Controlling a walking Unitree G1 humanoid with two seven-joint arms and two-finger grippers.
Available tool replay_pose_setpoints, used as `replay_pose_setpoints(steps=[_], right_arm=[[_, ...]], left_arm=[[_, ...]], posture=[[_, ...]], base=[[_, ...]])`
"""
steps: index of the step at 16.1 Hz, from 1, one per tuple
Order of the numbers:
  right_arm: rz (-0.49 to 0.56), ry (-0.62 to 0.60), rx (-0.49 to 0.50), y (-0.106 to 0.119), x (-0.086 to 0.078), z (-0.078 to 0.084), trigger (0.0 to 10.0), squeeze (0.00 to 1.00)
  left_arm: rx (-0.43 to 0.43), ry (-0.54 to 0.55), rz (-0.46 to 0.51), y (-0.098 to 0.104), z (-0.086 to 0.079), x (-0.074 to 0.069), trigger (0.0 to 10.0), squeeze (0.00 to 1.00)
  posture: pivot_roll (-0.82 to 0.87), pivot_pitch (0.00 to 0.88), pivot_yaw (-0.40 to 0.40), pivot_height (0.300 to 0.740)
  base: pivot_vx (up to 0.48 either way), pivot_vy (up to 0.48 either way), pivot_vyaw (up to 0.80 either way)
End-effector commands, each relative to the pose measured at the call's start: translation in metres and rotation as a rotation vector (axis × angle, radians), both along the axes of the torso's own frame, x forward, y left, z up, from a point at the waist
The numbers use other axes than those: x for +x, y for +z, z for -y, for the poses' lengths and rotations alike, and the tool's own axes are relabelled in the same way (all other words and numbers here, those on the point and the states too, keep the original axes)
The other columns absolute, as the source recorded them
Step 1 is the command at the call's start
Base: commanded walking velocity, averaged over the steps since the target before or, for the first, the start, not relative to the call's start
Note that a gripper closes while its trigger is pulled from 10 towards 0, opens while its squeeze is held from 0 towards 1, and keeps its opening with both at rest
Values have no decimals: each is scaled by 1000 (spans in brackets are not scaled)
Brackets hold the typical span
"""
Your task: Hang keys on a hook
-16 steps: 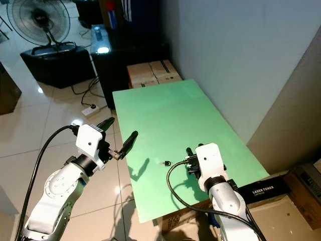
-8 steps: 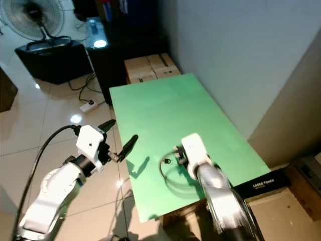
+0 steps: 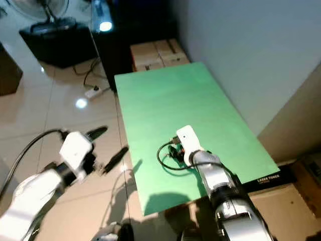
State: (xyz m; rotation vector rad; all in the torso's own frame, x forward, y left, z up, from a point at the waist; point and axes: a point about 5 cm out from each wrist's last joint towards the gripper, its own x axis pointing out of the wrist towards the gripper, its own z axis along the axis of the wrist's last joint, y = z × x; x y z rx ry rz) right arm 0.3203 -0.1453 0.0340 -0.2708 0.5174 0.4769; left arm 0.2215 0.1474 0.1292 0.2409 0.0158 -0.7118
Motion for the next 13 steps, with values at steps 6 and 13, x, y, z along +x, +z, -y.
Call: replay_pose_setpoints(steps=[6, 13], right_arm=[[-105, 49, 11, -12, -4, -8, 10000, 929], [-138, 8, 33, -16, -3, -11, 9059, 0]], left_arm=[[1, -66, -59, 7, -3, -17, 10000, 0], [11, -59, -66, 12, -5, -19, 10000, 0]], posture=[[104, 235, 66, 740], [117, 229, 68, 740]], base=[[0, 0, 0], [0, 0, 0]])
